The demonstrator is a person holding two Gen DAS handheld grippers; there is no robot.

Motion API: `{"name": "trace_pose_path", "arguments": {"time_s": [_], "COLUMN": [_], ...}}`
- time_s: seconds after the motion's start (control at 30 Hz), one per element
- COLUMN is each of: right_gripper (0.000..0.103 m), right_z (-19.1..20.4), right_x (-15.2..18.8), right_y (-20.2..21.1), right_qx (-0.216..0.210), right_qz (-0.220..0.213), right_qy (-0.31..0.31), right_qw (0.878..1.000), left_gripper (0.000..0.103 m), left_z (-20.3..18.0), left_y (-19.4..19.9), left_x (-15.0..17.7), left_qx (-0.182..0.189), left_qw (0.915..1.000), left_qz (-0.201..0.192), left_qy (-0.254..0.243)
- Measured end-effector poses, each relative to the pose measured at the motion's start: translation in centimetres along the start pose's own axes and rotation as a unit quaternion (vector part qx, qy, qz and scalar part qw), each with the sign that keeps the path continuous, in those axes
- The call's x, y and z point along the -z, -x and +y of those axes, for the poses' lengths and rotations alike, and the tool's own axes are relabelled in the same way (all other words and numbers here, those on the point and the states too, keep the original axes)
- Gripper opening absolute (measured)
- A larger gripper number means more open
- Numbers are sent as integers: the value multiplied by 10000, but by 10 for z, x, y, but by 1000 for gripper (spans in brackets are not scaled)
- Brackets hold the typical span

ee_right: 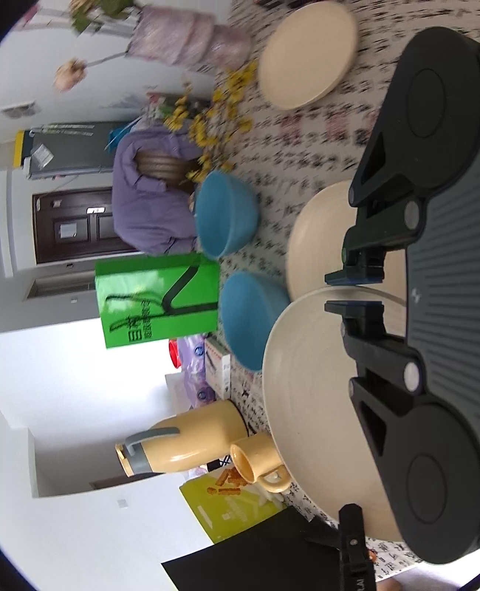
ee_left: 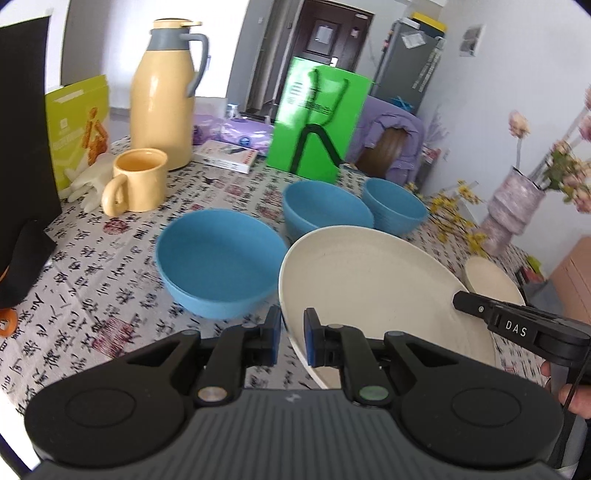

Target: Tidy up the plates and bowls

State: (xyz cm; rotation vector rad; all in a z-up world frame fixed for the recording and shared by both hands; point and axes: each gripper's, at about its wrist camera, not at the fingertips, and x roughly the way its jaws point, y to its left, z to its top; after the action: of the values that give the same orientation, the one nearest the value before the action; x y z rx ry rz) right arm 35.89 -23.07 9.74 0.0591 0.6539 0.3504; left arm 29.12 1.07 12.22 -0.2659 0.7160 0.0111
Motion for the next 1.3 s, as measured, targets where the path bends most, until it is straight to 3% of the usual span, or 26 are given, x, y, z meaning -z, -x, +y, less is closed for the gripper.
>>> {"name": "trace_pose_path", "arguments": {"time_s": [0.3,0.77,1.0,1.3], "right_gripper": [8,9,10,14], "right_z": [-61,-164,-196,-211], "right_x": [57,136,150,154], "right_y": [39,85,88,87], "right_qx": [420,1072,1307,1234], "right_qz": [90,320,366,335], "right_qy": [-484,-1254,-1454,-1540], "right_qw": [9979,9858,9800,9798], "left_gripper": [12,12,12,14], "left_z": [-55,-149,-174,-184], "left_y": [-16,-57,-78,-91], "left_x": [49,106,119,126], "left_qx": [388,996,1196,1181], "left_qw": [9979,9867,9831,9803], "left_qz": [418,923,986,1135], "left_qy": [-293,-895,-976,-1101]}}
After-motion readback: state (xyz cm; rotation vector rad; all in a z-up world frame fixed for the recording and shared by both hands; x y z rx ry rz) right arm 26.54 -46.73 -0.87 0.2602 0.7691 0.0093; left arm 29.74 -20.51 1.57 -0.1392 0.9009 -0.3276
